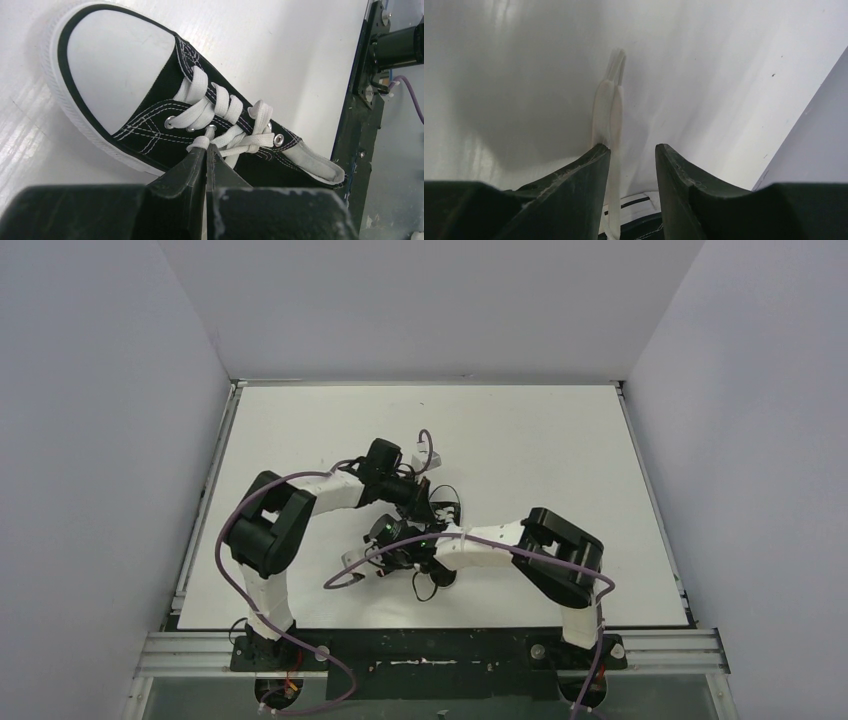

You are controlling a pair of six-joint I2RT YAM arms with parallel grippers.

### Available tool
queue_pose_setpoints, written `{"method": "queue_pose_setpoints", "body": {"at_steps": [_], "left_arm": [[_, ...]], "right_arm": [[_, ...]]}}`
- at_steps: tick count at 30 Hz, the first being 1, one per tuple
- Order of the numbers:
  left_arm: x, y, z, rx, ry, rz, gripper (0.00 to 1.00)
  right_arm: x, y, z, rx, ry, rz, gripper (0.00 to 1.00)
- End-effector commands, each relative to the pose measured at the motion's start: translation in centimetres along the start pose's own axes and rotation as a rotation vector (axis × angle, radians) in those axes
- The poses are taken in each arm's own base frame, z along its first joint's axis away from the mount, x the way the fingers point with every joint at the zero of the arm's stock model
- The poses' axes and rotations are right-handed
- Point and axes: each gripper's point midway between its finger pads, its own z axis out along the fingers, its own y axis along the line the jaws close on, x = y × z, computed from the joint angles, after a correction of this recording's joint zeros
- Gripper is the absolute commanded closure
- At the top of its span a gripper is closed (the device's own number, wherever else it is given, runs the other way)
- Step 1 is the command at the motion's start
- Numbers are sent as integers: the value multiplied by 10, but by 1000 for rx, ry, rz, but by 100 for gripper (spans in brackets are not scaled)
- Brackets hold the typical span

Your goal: Tie the shoes

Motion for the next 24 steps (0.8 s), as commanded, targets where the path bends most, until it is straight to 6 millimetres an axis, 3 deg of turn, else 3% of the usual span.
{"method": "queue_pose_setpoints", "body": {"at_steps": [1,6,11,17,24], "left_arm": [[9,-16,7,51,40,19,100],[13,-14,7,46,52,11,100],[10,-14,4,29,46,16,100],[-2,-16,-4,23,10,1,100],[-7,-19,-7,32,-15,-50,100]], "right_arm": [[15,-1,25,-20,37,-32,67],[10,6,25,-64,-4,-26,99],[0,-7,11,-49,-61,8,100],[-20,-24,-27,7,-159,67,100],[-38,-12,-62,-14,-273,176,100]]}}
